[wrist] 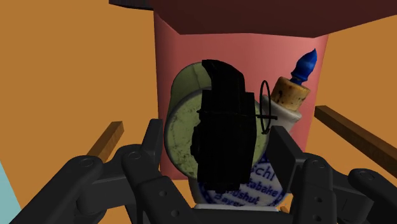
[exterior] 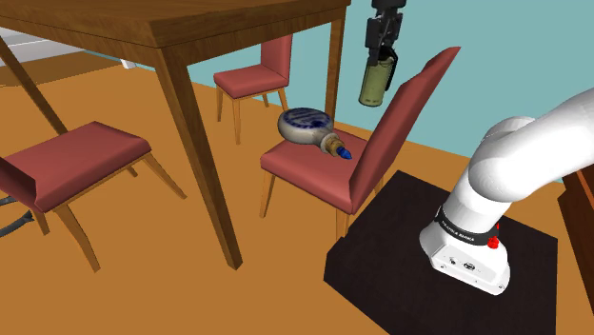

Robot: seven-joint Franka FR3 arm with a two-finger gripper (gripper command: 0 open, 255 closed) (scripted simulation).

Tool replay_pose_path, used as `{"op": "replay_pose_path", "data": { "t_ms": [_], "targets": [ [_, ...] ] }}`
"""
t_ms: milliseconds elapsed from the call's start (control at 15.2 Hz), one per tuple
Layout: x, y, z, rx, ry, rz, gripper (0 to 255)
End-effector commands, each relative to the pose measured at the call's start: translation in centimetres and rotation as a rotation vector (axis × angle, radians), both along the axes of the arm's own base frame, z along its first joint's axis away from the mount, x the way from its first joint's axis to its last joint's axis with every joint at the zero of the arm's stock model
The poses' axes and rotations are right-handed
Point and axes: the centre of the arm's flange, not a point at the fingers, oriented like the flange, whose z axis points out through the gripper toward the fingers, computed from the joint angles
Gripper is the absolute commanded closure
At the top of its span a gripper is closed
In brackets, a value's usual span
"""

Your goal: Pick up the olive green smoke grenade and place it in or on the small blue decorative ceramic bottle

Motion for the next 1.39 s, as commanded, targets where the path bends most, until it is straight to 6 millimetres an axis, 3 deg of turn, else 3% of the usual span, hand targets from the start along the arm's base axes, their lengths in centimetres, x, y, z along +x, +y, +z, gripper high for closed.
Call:
{"op": "replay_pose_path", "data": {
  "t_ms": [0,924,1320],
  "targets": [
    [0.1,0.1,1.1,0.0,0.0,0.0,255],
    [0.1,0.1,8.0,0.0,0.0,0.0,255],
    [6.4,4.4,9.9,0.0,0.0,0.0,255]
  ]
}}
